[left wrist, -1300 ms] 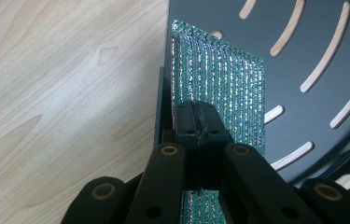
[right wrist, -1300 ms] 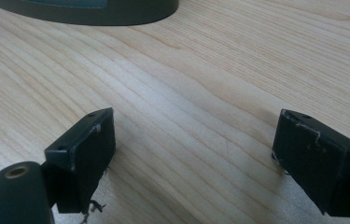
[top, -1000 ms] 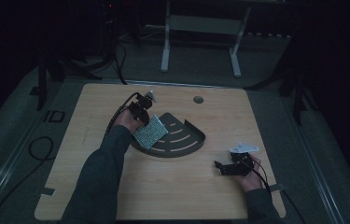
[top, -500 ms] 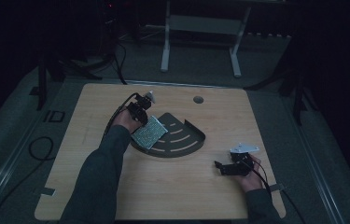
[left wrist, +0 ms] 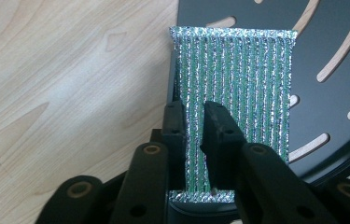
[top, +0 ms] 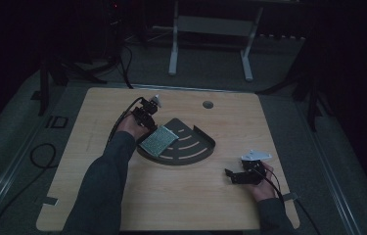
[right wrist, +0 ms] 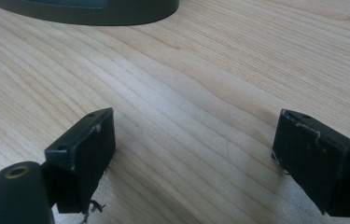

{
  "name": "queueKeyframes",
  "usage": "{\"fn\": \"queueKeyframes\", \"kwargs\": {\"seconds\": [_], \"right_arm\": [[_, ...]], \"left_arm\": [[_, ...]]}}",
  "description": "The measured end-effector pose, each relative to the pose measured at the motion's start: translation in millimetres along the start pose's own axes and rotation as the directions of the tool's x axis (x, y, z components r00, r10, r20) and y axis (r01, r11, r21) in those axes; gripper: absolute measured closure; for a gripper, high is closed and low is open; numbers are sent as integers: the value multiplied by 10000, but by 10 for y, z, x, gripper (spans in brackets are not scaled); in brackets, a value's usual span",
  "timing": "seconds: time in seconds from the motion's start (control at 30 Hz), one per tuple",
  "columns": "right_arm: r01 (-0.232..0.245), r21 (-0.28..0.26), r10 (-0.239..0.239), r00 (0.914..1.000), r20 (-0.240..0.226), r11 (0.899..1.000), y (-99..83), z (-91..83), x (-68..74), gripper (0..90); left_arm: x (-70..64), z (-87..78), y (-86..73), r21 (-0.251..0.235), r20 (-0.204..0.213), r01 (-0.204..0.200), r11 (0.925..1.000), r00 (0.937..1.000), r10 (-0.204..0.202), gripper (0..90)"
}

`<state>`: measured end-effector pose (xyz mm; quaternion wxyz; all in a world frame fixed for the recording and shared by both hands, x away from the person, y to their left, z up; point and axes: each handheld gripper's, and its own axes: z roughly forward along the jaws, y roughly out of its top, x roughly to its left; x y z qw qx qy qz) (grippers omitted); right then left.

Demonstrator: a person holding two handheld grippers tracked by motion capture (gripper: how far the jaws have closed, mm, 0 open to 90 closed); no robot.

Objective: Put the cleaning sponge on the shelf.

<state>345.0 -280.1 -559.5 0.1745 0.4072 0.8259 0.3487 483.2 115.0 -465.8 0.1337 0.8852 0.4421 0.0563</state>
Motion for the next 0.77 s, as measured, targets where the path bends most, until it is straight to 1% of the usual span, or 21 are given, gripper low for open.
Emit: {"fn": "queueKeyframes", "kwargs": {"seconds": [0.13, 0.2, 0.5, 0.53, 0.57, 0.6, 0.67, 0.73, 0.77], "right_arm": [[1, -2, -1, 10000, 0, 10000, 0, 0, 0, 127], [2, 0, -2, 10000, 0, 10000, 0, 0, 0, 127], [4, 1, -4, 10000, 4, 10000, 0, 0, 0, 128], [1, -1, -1, 10000, 0, 10000, 0, 0, 0, 127], [0, -1, 0, 10000, 0, 10000, 0, 0, 0, 127], [1, 3, -1, 10000, 3, 10000, 0, 0, 0, 127], [-3, -2, 3, 10000, 2, 10000, -1, 0, 0, 127], [-1, -3, 1, 10000, 3, 10000, 0, 0, 0, 127], [-3, -4, 3, 10000, 1, 10000, -1, 0, 0, 127]], "left_arm": [[31, -35, -27, -162, 150, 127, 9998, 9998, -124, 748], [46, -54, -43, -314, 324, 177, 9994, 9993, -167, 728], [120, -135, -114, -559, 130, 320, 9979, 9994, -313, 650], [150, -168, -154, -750, 145, 388, 9964, 9992, -378, 650], [171, -181, -185, -931, 264, 474, 9945, 9986, -452, 635], [197, -188, -217, -999, 326, 530, 9936, 9982, -500, 632], [240, -200, -286, -1047, 188, 620, 9926, 9980, -604, 613], [301, -218, -378, -1307, 348, 853, 9877, 9961, -815, 604], [328, -220, -423, -1366, 269, 975, 9858, 9951, -947, 596]]}}
